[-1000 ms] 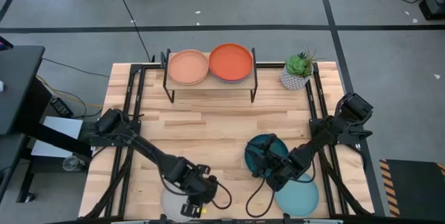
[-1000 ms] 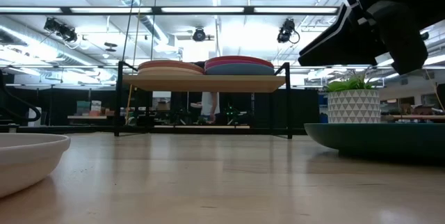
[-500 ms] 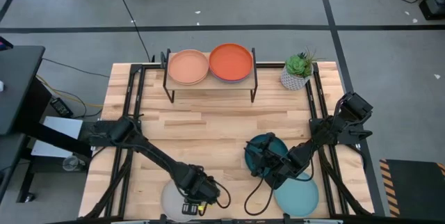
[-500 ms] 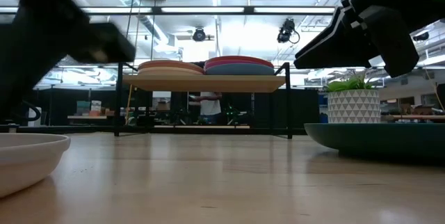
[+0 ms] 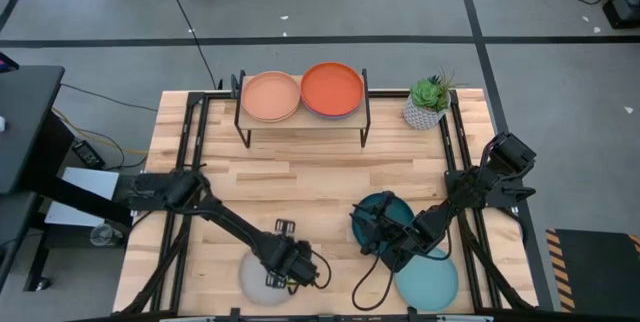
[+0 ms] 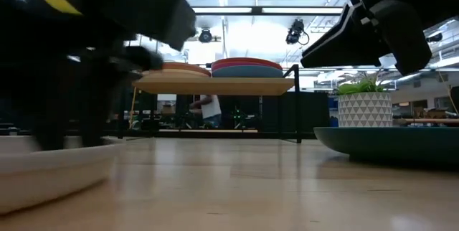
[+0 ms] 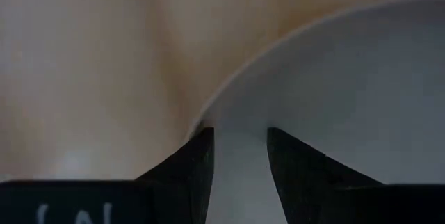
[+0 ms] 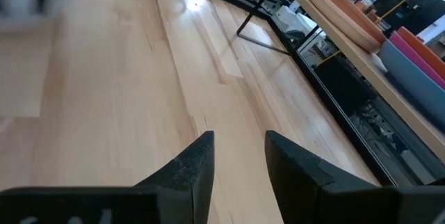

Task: Place and stack plates onto a shelf
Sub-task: Stack the gray plate on top of the brown plate on the shelf

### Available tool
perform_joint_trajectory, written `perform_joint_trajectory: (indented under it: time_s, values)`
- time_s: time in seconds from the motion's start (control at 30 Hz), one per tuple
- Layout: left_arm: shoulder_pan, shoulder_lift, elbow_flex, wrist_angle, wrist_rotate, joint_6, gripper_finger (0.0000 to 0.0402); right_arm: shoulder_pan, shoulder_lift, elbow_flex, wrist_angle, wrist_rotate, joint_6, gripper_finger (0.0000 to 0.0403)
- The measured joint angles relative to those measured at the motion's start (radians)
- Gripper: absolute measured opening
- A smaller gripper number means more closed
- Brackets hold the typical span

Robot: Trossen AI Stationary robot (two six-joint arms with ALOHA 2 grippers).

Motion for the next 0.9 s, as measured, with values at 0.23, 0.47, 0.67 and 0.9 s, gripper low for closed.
perform_joint_trajectory:
  time_s: [0.23, 0.47, 0.67, 0.9]
  values:
    - [0.031, -0.011, 0.001, -0.206, -0.403, -0.047, 0.0142, 0.0, 0.0, 0.0, -0.005, -0.001, 0.003, 0.0134]
    - [0.037, -0.083, 0.002, -0.176, -0.185, 0.038, 0.0142, 0.001, 0.0, 0.0, -0.004, -0.002, 0.003, 0.0134]
    - [-0.011, -0.124, 0.002, 0.075, 0.047, 0.055, 0.0142, 0.001, 0.0, 0.0, -0.003, -0.002, 0.006, 0.0134]
    - [-0.058, -0.103, 0.002, 0.166, 0.08, -0.065, 0.0142, 0.001, 0.0, 0.0, 0.001, -0.004, 0.007, 0.0134]
